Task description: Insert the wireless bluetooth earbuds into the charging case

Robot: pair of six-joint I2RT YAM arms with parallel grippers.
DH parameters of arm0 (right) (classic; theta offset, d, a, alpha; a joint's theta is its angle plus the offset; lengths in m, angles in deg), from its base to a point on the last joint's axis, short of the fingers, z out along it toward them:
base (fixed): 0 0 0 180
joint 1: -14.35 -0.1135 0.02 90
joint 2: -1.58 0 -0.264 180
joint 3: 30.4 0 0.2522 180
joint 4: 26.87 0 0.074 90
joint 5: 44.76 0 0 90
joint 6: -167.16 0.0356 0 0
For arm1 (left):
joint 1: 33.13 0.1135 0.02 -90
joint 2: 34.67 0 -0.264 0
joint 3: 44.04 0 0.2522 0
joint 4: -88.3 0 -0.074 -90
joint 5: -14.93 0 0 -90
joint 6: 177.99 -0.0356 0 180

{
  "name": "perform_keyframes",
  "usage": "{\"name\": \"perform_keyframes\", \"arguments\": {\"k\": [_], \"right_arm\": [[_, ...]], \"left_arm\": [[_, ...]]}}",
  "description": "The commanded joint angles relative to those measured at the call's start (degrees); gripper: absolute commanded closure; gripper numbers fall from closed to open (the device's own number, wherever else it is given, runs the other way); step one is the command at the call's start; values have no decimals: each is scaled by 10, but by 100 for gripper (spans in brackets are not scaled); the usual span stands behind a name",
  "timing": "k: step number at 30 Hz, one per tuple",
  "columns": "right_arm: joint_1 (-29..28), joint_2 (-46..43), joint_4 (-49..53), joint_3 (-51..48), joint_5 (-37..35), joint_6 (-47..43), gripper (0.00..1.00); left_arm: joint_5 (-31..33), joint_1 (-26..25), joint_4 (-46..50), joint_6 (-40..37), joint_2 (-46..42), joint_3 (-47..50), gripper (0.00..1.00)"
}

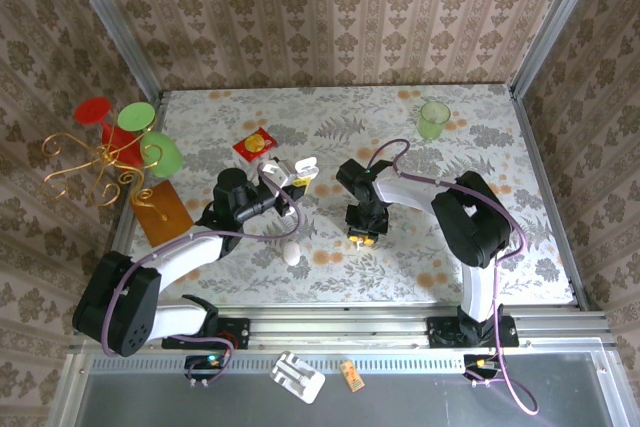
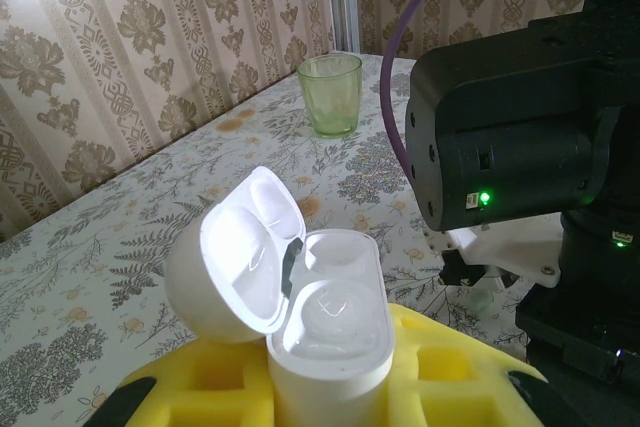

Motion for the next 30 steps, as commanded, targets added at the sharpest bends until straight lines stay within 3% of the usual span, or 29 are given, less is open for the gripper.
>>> {"name": "perform_keyframes", "arguments": {"k": [1, 15, 30], "right_arm": [[2, 21, 12, 4, -3, -3, 75], [19, -84, -46, -43, -48, 17, 76], [25, -272, -132, -79, -194, -23, 76]], "left_arm": [[4, -2, -2, -14, -12, -1, 100], [0, -4, -27, -3, -1, -2, 100], [-5, -47, -86, 35, 45, -20, 100]]}}
